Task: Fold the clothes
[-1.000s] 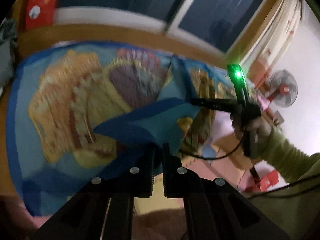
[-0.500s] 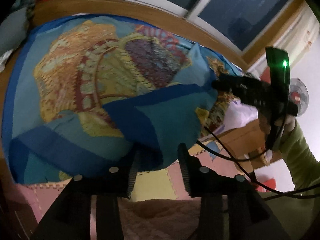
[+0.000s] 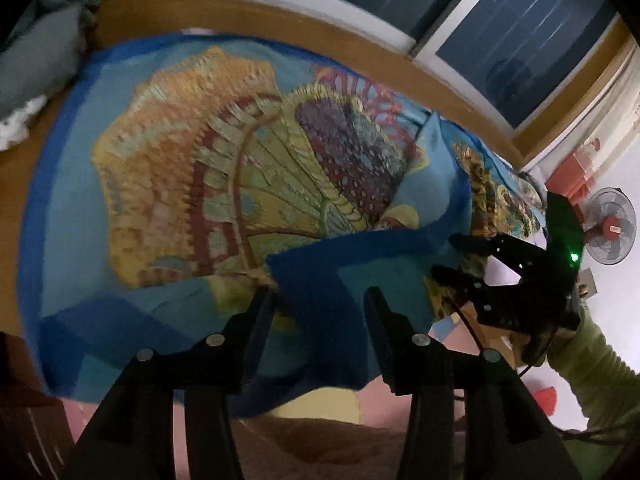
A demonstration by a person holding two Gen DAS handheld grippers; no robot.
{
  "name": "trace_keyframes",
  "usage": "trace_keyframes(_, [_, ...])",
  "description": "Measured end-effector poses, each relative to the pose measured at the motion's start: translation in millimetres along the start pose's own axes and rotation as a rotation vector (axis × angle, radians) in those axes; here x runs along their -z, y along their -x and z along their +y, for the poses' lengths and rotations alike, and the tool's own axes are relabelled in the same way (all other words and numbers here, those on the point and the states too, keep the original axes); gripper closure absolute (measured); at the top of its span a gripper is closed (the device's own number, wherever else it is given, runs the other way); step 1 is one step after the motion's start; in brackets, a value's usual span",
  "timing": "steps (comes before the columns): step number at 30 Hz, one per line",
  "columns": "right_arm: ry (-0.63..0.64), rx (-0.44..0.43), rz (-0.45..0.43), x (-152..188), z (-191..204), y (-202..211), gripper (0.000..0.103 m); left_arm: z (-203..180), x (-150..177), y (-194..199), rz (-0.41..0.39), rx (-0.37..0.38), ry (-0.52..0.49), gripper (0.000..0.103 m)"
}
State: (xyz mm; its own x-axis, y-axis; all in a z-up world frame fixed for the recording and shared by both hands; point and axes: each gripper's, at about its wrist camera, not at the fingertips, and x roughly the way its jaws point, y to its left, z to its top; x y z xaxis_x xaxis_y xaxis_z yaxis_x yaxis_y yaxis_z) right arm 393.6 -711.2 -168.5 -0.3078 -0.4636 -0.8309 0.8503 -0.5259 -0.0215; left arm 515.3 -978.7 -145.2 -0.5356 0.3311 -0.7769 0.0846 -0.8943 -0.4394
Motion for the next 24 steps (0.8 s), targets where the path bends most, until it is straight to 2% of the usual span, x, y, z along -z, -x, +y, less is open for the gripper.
trace_keyframes(3, [-0.006, 0.011, -0.009, 1.5, 1.6, 2.9, 0.042, -1.9, 2.5, -10.7, 0.031, -0.021, 0.010, 0.056])
trace_keyframes(5, [-0.011, 0.014, -0.019, 3.7, 2.2, 4.5, 0.042, -4.9, 5.0, -9.7, 0.015, -0.052, 0.010, 0.056])
trace_keyframes(8, [-0.008, 0.020, -0.027, 3.7, 1.9, 4.9, 0.042, -9.6, 6.8, -5.0, -0.022, -0.009, 0.009, 0.059])
trace_keyframes(9, [-0.009, 0.019, -0.026, 3.2, 1.6, 4.3, 0.042, -11.3, 7.2, -3.2, -0.034, 0.004, 0.006, 0.079])
trace_keyframes(10, [-0.010, 0.017, -0.024, 2.7, 1.3, 3.7, 0.041, -14.0, 6.4, -0.7, -0.045, 0.004, -0.006, 0.088])
trace_keyframes(13, [-0.008, 0.017, -0.019, 1.1, 1.2, 2.5, 0.041, -22.1, 3.9, 7.2, -0.077, 0.005, -0.045, 0.100])
trace_keyframes(17, [-0.009, 0.017, -0.015, -0.5, 1.3, 1.5, 0.040, -33.1, 1.2, 17.0, -0.102, 0.047, -0.101, 0.101])
trace_keyframes(19, [-0.010, 0.016, -0.014, -0.5, 1.0, 1.3, 0.039, -36.9, -0.6, 8.6, -0.070, 0.056, -0.122, 0.101])
trace_keyframes(22, [-0.008, 0.016, -0.013, -0.7, 0.7, 1.1, 0.038, -31.2, -1.7, -10.2, -0.005, 0.057, -0.096, 0.100])
trace_keyframes(24, [-0.007, 0.016, -0.012, -0.7, 0.5, 1.0, 0.038, -27.3, -2.5, -22.7, 0.038, 0.057, -0.078, 0.093])
